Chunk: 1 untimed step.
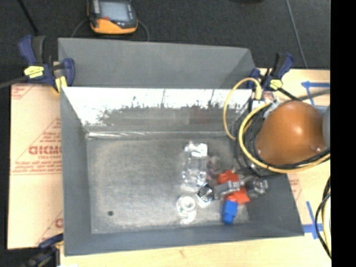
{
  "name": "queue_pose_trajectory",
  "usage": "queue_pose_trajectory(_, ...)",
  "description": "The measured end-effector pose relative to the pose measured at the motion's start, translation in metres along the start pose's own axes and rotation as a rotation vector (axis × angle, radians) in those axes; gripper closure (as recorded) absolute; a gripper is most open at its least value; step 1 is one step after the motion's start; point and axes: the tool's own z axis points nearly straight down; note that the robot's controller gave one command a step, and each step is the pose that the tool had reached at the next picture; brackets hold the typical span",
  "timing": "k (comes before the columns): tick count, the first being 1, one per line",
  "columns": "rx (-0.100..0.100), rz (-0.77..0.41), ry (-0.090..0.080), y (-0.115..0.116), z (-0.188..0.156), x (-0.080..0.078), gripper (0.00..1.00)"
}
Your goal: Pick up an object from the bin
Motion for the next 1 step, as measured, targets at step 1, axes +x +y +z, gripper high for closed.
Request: queue_pose_trajectory(1,0.013,0.130,-0.014,-0.0037,0.0089,-0.0010,0.00)
